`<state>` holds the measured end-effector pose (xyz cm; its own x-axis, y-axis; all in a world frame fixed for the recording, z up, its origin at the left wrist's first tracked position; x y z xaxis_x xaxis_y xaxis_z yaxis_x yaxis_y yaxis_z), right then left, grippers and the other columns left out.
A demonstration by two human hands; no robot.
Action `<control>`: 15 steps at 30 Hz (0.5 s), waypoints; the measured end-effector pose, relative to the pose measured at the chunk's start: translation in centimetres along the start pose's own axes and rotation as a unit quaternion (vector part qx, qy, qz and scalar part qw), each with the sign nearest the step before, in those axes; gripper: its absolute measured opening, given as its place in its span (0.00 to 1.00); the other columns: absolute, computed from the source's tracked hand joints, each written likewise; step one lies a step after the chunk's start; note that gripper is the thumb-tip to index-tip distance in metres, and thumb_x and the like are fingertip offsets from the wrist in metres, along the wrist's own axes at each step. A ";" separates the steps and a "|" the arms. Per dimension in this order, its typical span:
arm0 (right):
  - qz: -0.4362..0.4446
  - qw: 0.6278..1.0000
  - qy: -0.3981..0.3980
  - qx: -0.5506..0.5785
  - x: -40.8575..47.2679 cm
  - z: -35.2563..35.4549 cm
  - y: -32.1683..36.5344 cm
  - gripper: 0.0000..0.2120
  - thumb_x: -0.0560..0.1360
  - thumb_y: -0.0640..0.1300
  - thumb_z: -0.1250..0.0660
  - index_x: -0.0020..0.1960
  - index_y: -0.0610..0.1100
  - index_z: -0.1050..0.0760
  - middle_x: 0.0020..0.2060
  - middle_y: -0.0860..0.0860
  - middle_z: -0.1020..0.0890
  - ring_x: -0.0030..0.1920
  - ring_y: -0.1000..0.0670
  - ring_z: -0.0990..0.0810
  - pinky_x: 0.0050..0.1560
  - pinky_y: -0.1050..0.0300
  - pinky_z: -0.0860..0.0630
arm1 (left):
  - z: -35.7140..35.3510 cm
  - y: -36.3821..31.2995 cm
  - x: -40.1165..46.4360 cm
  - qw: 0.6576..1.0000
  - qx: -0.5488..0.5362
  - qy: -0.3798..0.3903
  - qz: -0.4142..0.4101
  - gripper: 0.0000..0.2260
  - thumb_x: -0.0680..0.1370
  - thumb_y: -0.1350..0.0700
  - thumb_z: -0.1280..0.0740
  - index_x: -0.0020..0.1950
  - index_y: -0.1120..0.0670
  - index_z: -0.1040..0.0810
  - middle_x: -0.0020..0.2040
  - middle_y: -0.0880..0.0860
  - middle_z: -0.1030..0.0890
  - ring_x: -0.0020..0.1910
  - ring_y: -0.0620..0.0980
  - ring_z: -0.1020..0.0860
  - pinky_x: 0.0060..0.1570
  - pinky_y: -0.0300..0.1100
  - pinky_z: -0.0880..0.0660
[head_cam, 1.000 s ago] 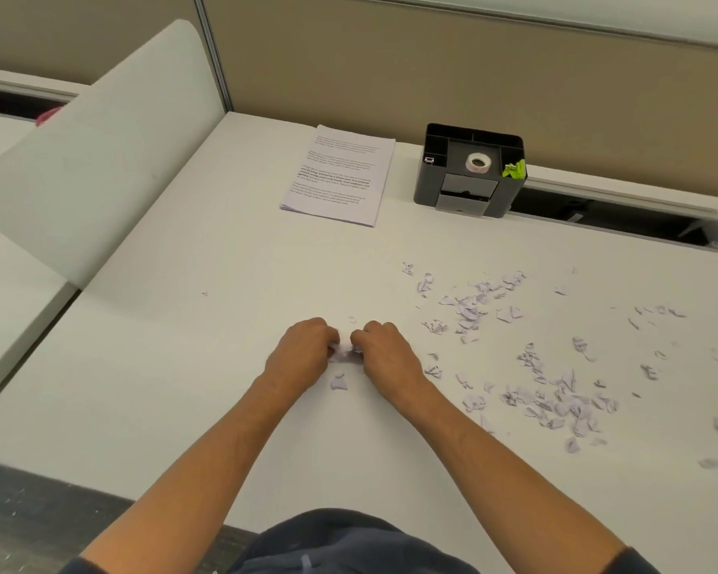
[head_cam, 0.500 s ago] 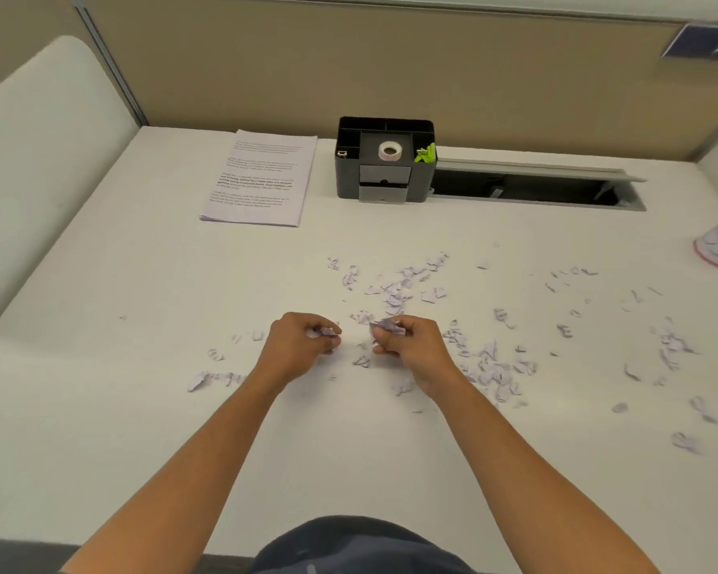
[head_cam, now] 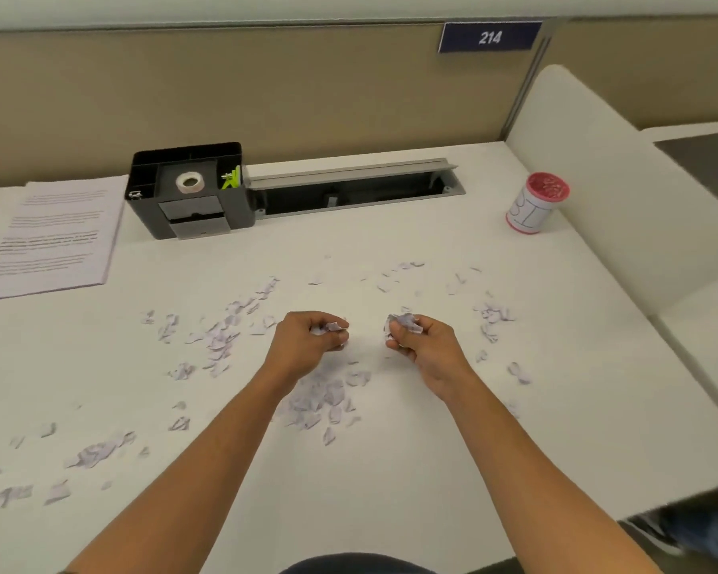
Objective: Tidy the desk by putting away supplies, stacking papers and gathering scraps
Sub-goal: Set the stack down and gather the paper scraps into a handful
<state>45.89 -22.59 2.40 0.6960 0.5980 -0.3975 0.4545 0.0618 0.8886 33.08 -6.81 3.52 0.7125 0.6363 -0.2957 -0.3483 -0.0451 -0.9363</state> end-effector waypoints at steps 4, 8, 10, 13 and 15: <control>0.018 0.999 -0.028 0.028 1.6 5.6 2.5 0.10 0.75 0.32 0.31 0.37 0.42 0.21 0.41 0.45 0.19 0.40 0.50 0.19 0.46 0.60 0.20 | -5.5 -2.4 3.5 0.999 0.026 0.033 -0.024 0.05 0.72 0.64 0.25 0.47 0.58 0.15 0.48 0.53 0.15 0.41 0.50 0.15 0.49 0.42 0.19; 0.032 0.995 -0.069 0.065 3.1 10.3 4.5 0.04 0.75 0.32 0.32 0.44 0.37 0.20 0.43 0.45 0.19 0.40 0.51 0.19 0.44 0.62 0.19 | -10.6 -5.8 6.9 0.996 0.040 0.057 -0.047 0.06 0.72 0.65 0.26 0.48 0.60 0.15 0.48 0.55 0.16 0.40 0.49 0.15 0.46 0.38 0.19; 0.039 0.992 -0.089 0.083 3.8 12.4 5.4 0.02 0.75 0.32 0.32 0.47 0.35 0.20 0.43 0.44 0.19 0.39 0.52 0.19 0.43 0.63 0.20 | -13.5 -7.9 8.5 0.994 0.050 0.075 -0.062 0.07 0.73 0.65 0.26 0.50 0.59 0.16 0.48 0.54 0.16 0.39 0.46 0.15 0.43 0.33 0.21; 0.044 0.988 -0.110 0.098 4.8 15.2 6.7 0.02 0.75 0.32 0.32 0.47 0.35 0.20 0.43 0.44 0.19 0.38 0.52 0.19 0.42 0.63 0.20 | -18.1 -10.8 11.0 0.989 0.069 0.108 -0.077 0.07 0.74 0.63 0.27 0.52 0.59 0.16 0.48 0.51 0.16 0.38 0.43 0.16 0.36 0.26 0.25; 0.047 0.985 -0.120 0.112 5.4 16.7 7.4 0.02 0.75 0.33 0.31 0.47 0.35 0.20 0.43 0.44 0.19 0.39 0.52 0.19 0.43 0.63 0.20 | -20.9 -12.8 13.0 0.986 0.072 0.127 -0.084 0.08 0.74 0.63 0.27 0.53 0.59 0.16 0.48 0.52 0.16 0.39 0.43 0.16 0.36 0.27 0.25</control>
<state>62.25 -32.27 3.01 0.8399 0.3851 -0.3825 0.4743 -0.1782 0.8621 59.55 -14.08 7.70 0.8905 0.4115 -0.1944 -0.2828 0.1659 -0.9447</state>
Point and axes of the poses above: each hand's wrist, its own x-axis towards the middle knuckle, its own z-axis out of the back of the hand, y = z × x, the point moved 6 cm from there along x, towards the middle knuckle
